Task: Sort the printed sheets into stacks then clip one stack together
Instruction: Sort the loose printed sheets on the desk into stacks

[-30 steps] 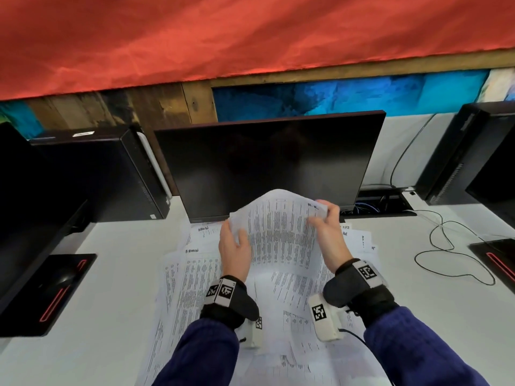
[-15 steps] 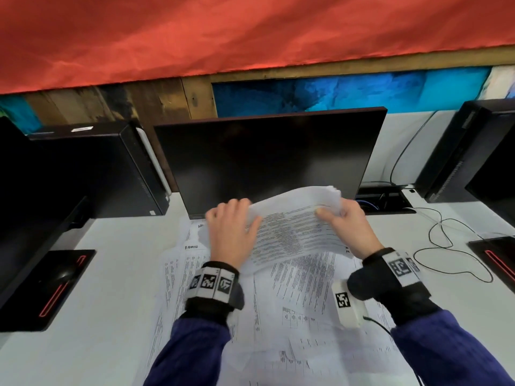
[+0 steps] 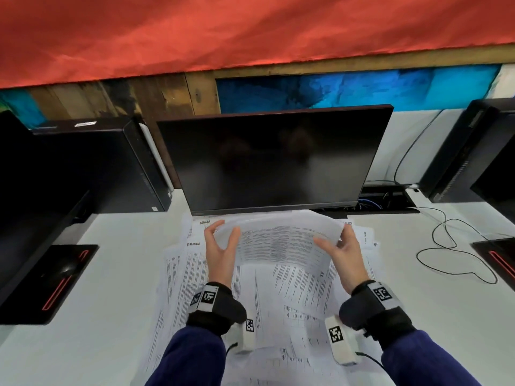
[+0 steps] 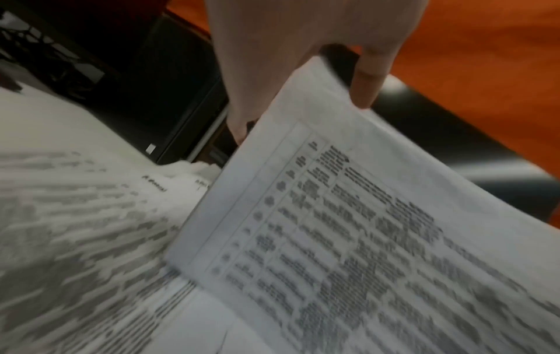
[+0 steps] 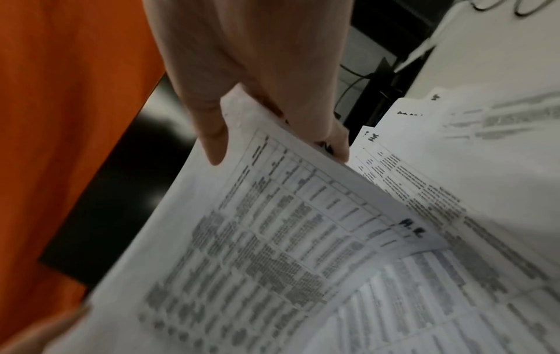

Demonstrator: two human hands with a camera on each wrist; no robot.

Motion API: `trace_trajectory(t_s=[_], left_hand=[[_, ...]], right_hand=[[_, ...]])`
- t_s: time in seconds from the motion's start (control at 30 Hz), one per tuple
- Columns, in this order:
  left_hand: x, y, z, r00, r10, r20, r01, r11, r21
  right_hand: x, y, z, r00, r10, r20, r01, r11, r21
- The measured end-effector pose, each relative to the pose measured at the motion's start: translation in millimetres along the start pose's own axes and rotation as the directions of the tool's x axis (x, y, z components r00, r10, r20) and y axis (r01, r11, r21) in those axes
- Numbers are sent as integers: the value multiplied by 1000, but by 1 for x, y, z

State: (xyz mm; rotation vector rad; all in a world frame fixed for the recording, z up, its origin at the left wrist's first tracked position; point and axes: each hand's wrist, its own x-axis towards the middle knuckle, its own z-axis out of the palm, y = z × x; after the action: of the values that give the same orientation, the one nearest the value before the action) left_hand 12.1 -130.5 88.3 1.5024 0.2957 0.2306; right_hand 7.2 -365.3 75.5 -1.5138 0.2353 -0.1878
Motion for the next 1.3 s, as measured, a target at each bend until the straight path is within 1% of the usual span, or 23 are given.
trace_trajectory(t_s=[0.07, 0.13, 0.2, 0.27, 0.33, 0.43, 0.5, 0.53, 0.57, 0.63, 0.67, 0.7, 0.73, 0.8, 0.83, 0.9, 0.97, 1.0, 1.07, 1.13, 1.17, 1.23, 1.3], left_hand=[[1, 5, 4, 999, -33, -35, 32, 998, -45], [7, 13, 11, 991, -77, -105, 70, 995, -68], [14, 17, 16, 977, -120, -179, 111, 992, -59], [20, 18, 18, 968, -114, -223, 109, 993, -34], [23, 18, 20, 968, -104, -228, 103, 995, -15], [23, 19, 19, 974, -86, -210, 86, 996, -9], [26, 18, 17, 977, 20, -211, -1, 996, 93], [29, 15, 16, 973, 126, -194, -76, 966, 246], [31, 12, 17, 958, 241, -152, -146, 873, 466], [31, 9, 23, 899, 436, 34, -266, 485, 833], [28, 11, 30, 858, 480, 183, -356, 298, 886], [23, 14, 38, 815, 468, 341, -454, 151, 878], [19, 16, 48, 775, 401, 488, -551, 51, 833], [8, 19, 66, 705, 221, 674, -684, -42, 729], [4, 20, 73, 693, 175, 699, -700, -66, 711], [0, 29, 77, 704, 194, 683, -681, -89, 727], [2, 39, 68, 724, 281, 630, -653, -14, 757], [6, 45, 59, 742, 331, 583, -637, 74, 768], [17, 57, 38, 807, 372, 459, -579, 343, 740], [26, 65, 14, 872, 326, 366, -488, 652, 581], [30, 64, 4, 894, 286, 344, -429, 770, 472], [34, 56, -13, 934, 199, 297, -289, 909, 299], [28, 40, -22, 970, 127, 209, -175, 957, 231]], right_hand=[[-1, 1, 0, 985, -166, -36, 158, 974, -165], [-3, -1, 1, 937, -349, 30, 330, 850, -411], [-7, -5, 3, 897, -417, 148, 416, 681, -602], [-6, -5, 2, 882, -418, 217, 440, 568, -695], [-3, -4, 0, 902, -375, 215, 405, 561, -722], [2, -5, -2, 915, -363, 176, 375, 603, -704], [5, -8, -1, 914, -372, 164, 376, 624, -685], [7, -9, -1, 916, -369, 157, 371, 631, -681], [8, -10, -1, 919, -365, 149, 363, 637, -680], [10, -11, 0, 922, -365, 133, 352, 640, -683], [10, -11, 0, 922, -365, 130, 349, 639, -686], [10, -11, 0, 923, -362, 130, 347, 639, -686], [11, -11, 0, 924, -360, 127, 344, 643, -684], [10, -13, 1, 921, -370, 120, 351, 655, -669], [9, -13, 1, 916, -383, 115, 361, 668, -651], [7, -10, 0, 917, -394, 68, 356, 726, -588], [5, 0, -4, 947, -312, -77, 239, 844, -480], [4, 6, -6, 956, -235, -174, 147, 901, -407], [5, 14, -9, 964, 15, -266, -64, 982, -176], [7, 15, -6, 968, 227, -106, -218, 972, 90], [9, 11, 0, 962, 272, 8, -270, 950, 156], [14, -2, 16, 954, 261, 150, -285, 943, 172], [15, -16, 36, 966, 174, 192, -210, 960, 186]])
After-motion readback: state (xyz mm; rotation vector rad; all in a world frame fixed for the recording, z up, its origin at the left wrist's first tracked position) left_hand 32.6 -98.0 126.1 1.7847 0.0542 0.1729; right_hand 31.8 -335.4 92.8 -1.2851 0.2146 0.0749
